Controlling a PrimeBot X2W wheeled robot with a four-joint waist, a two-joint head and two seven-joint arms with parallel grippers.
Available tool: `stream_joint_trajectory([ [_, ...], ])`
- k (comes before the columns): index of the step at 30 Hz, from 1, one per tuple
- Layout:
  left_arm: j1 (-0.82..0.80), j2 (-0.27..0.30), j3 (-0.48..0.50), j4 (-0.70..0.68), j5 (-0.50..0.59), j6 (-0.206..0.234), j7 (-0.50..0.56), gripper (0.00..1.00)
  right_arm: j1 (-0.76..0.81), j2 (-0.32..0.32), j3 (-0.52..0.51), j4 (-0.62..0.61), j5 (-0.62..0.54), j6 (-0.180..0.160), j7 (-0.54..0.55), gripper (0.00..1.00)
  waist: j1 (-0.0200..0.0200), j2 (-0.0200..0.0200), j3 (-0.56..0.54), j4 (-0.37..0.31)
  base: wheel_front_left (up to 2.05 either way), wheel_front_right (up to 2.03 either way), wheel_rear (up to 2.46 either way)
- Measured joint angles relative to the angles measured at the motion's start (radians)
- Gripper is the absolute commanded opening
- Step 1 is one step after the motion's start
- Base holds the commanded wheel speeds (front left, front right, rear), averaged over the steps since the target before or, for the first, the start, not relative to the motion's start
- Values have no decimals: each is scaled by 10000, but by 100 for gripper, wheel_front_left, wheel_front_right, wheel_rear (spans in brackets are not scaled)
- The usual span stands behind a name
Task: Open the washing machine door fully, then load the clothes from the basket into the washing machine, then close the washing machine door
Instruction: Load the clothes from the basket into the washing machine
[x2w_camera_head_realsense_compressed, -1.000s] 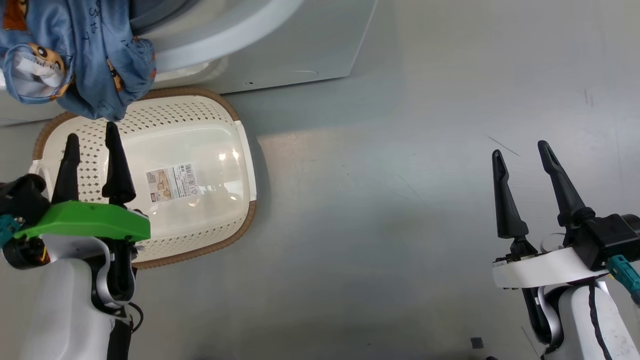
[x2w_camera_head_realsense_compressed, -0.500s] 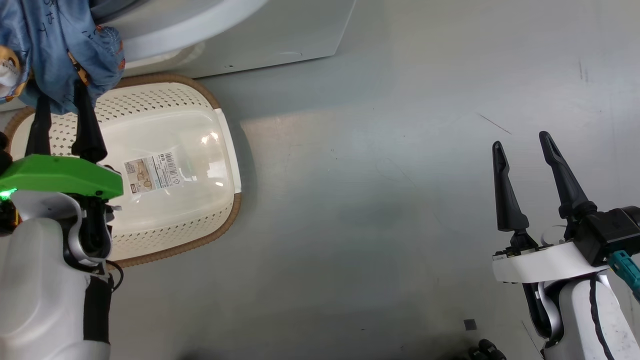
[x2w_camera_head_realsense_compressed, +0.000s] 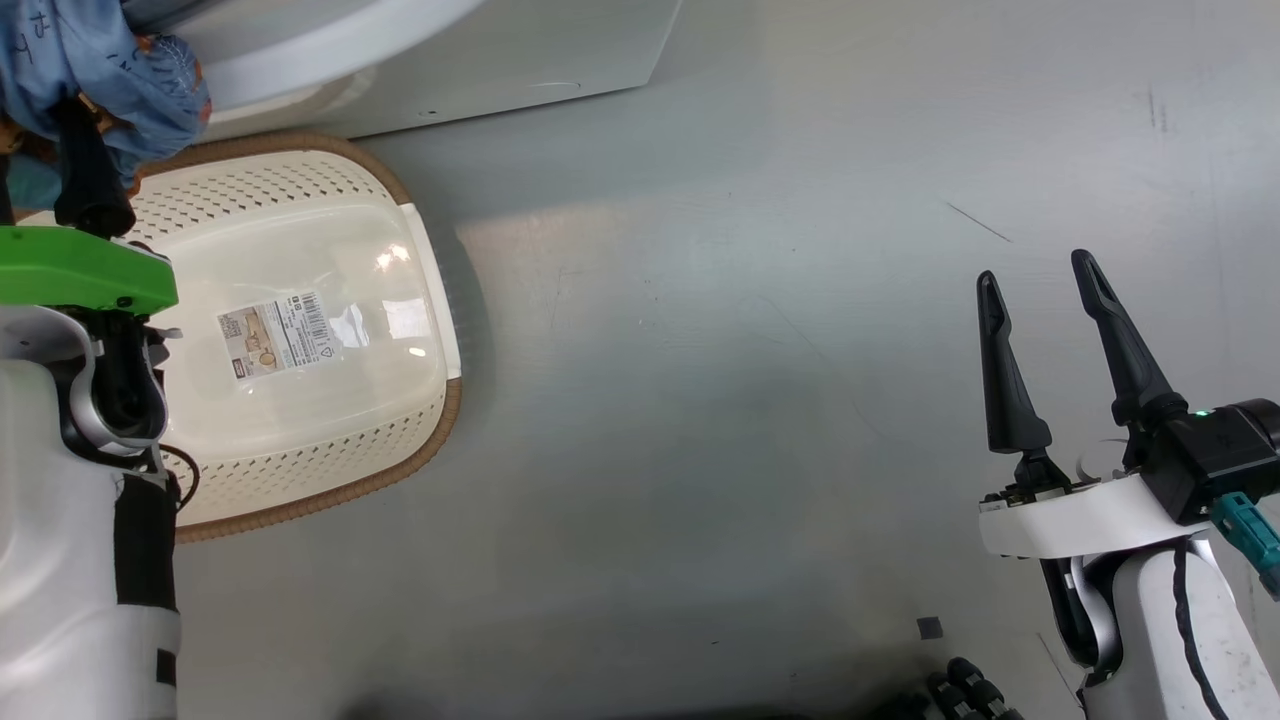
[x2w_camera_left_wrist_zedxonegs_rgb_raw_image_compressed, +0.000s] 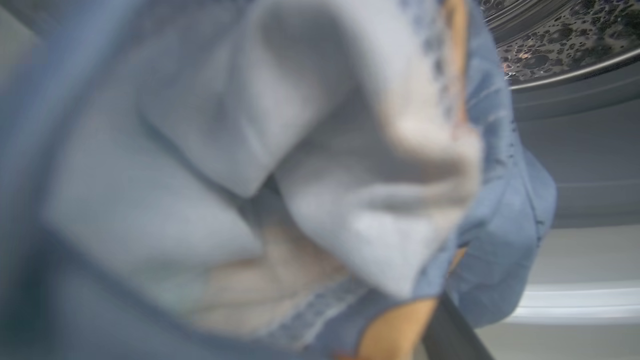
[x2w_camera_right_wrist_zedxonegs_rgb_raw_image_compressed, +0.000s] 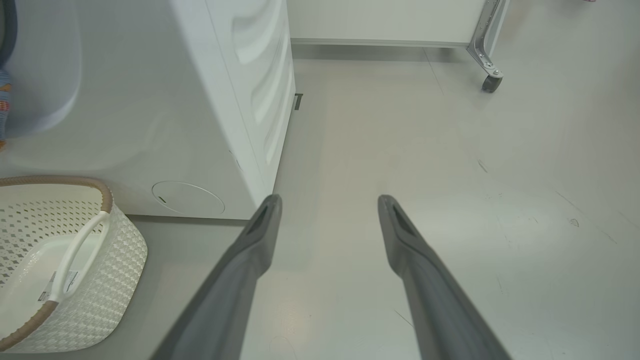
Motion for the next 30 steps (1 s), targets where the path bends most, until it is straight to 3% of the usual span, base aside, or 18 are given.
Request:
stream_joint_trajectory([
  [1,-34,0,8,81,0,17,-69,91,0,4,0,0,0,-2,0,100,0,0,11,-8,0,0,0],
  [2,-56,0,13,150,2,21,-140,60,0,4,0,0,-2,-2,0,100,0,0,21,-17,0,0,0],
  [5,-108,4,13,268,10,25,-301,0,0,4,0,0,-6,-2,0,100,0,0,48,-43,0,0,0],
  [17,-217,-320,238,345,-293,-6,-876,0,-19,33,-33,77,36,-4,0,100,0,0,-66,65,0,0,0],
  [30,-5,-107,259,-1427,-150,-36,-1172,0,-101,61,322,343,226,-2,0,100,0,0,-426,170,0,0,0],
])
